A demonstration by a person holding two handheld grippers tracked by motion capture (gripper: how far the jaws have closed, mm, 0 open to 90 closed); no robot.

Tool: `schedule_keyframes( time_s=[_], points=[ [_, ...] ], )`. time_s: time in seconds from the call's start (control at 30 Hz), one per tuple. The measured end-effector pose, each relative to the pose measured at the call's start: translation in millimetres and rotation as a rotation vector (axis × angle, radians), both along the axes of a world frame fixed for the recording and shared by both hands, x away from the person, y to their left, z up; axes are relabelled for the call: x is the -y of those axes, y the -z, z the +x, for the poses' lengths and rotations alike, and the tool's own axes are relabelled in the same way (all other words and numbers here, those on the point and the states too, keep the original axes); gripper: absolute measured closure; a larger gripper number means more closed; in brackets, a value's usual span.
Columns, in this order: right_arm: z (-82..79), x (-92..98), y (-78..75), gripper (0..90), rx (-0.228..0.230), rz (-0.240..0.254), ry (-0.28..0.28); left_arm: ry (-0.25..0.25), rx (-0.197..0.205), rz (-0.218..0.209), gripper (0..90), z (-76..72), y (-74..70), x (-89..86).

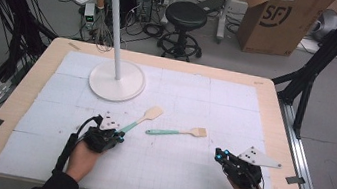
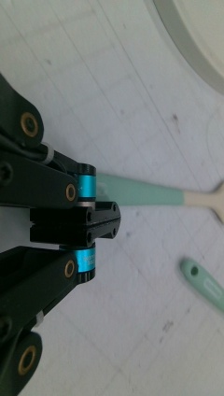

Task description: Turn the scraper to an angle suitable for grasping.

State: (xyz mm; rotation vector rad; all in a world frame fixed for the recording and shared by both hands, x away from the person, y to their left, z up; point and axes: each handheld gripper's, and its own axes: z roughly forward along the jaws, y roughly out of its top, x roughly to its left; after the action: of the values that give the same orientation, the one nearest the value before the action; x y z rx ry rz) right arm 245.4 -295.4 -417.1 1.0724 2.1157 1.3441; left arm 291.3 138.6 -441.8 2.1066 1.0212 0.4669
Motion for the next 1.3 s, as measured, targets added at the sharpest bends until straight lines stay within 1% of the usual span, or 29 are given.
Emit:
schedule_keyframes(
  time_s=[0.07,0.13,0.17,0.23,0.27,0.3,0.37,0.43,0.47,0.5,0.53,0.57,0.67,0.77,0.8,0.87,0.97,1.0,1.1,1.17,1.2,1.23,1.3],
  points=[
    [0.2,-0.8,-0.1,89.7,-0.006,0.000,-0.002,-0.027,-0.007,-0.001,89.7,1.4,-0.3,-9.8],
    [1.3,-1.2,0.1,89.7,-0.002,-0.001,-0.004,-0.051,-0.009,-0.014,89.7,2.6,-0.4,-19.5],
    [1.5,-1.6,0.2,89.7,-0.004,0.000,-0.003,-0.060,-0.008,-0.018,89.8,3.2,-0.7,-24.3],
    [3.1,-2.5,0.9,89.7,-0.005,0.000,-0.004,-0.083,-0.008,-0.040,89.7,5.2,-1.4,-33.1],
    [3.3,-3.3,1.1,89.7,-0.014,0.002,-0.005,-0.094,-0.003,-0.043,89.7,6.5,-1.8,-36.9],
    [4.8,-3.8,1.7,89.7,-0.005,-0.003,-0.007,-0.107,-0.002,-0.047,89.7,7.8,-2.2,-40.4],
    [5.7,-6.1,1.9,89.7,-0.014,-0.001,-0.010,-0.132,0.002,-0.059,89.7,10.5,-1.9,-45.9],
    [7.5,-8.5,1.8,89.7,-0.011,-0.006,-0.015,-0.143,0.006,-0.070,89.8,11.6,-2.0,-50.6],
    [8.2,-9.8,1.2,89.7,-0.016,-0.004,-0.016,-0.152,0.014,-0.078,89.8,11.0,-2.7,-52.9],
    [9.4,-11.1,0.7,89.7,-0.012,-0.005,-0.017,-0.149,0.020,-0.093,89.7,10.2,-4.1,-56.3],
    [10.2,-12.7,-0.3,89.7,-0.019,0.001,-0.017,-0.153,0.032,-0.105,89.7,8.5,-6.0,-60.0],
    [12.1,-14.1,-1.1,89.7,-0.015,0.000,-0.022,-0.156,0.045,-0.116,89.8,6.5,-8.2,-64.7],
    [18.9,-21.3,-3.1,89.7,-0.021,-0.001,-0.033,-0.161,0.094,-0.169,89.7,-1.5,-15.2,-83.3],
    [29.8,-32.2,-4.4,89.8,-0.032,-0.007,-0.045,-0.175,0.165,-0.224,89.7,-12.8,-21.1,-104.3],
    [34.8,-37.8,-4.5,89.7,-0.038,-0.011,-0.049,-0.177,0.188,-0.248,89.7,-16.8,-22.4,-111.2],
    [45.8,-50.9,-4.5,89.8,-0.049,-0.017,-0.065,-0.186,0.231,-0.281,89.7,-25.4,-23.8,-124.1],
    [64.1,-72.0,-4.1,89.7,-0.064,-0.043,-0.081,-0.177,0.280,-0.313,89.7,-35.8,-23.0,-139.4],
    [70.3,-79.0,-3.9,89.8,-0.069,-0.047,-0.090,-0.170,0.297,-0.316,89.7,-38.9,-22.3,-144.1],
    [88.9,-99.6,-4.1,89.7,-0.082,-0.064,-0.098,-0.162,0.331,-0.338,89.6,-47.8,-20.6,-157.1],
    [103.3,-112.2,-3.8,89.7,-0.106,-0.076,-0.101,-0.165,0.351,-0.343,89.6,-53.5,-20.3,-165.0],
    [110.5,-118.3,-3.3,89.7,-0.119,-0.081,-0.101,-0.163,0.362,-0.355,89.6,-56.7,-20.2,-169.5],
    [119.8,-126.4,-2.2,89.7,-0.131,-0.090,-0.103,-0.164,0.371,-0.356,89.6,-58.8,-20.1,-172.0],
    [131.7,-138.1,0.8,89.8,-0.155,-0.101,-0.106,-0.170,0.387,-0.356,89.6,-64.0,-19.9,-178.8]
  ],
)
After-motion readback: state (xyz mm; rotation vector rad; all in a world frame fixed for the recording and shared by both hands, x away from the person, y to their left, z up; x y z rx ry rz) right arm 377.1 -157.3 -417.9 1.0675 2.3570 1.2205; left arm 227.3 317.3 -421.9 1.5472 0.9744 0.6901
